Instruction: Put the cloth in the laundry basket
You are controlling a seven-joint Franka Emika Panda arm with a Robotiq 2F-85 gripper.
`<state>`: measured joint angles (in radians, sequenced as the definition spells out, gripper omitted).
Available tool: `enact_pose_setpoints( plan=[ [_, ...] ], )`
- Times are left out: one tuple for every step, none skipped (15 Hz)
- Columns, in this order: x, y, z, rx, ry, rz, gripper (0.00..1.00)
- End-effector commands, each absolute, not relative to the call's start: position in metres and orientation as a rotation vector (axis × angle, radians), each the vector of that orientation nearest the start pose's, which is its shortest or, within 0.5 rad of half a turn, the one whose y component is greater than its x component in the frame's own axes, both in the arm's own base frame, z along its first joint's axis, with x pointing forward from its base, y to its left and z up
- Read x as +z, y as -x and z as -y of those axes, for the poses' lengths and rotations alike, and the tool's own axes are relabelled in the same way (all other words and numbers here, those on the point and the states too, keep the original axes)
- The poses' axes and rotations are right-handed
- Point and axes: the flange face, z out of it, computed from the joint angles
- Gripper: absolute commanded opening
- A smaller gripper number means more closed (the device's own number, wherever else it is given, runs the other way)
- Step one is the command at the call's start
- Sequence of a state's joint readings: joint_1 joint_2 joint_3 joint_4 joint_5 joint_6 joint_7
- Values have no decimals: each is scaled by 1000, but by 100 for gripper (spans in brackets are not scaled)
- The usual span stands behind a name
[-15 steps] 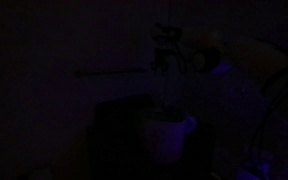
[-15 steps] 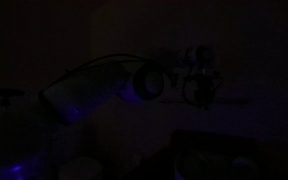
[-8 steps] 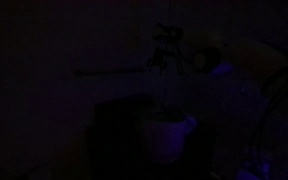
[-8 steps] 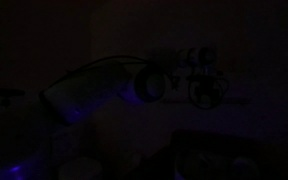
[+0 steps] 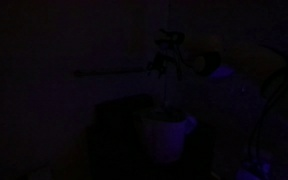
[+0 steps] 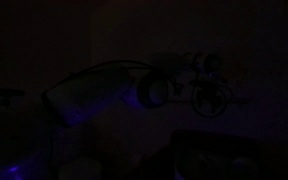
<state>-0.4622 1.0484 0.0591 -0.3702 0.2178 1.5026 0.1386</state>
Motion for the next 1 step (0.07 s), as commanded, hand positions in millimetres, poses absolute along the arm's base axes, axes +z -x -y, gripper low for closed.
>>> enact_pose_setpoints(
  plan=[
    [465,-714,310,-180,2776,-780,100]
  ],
)
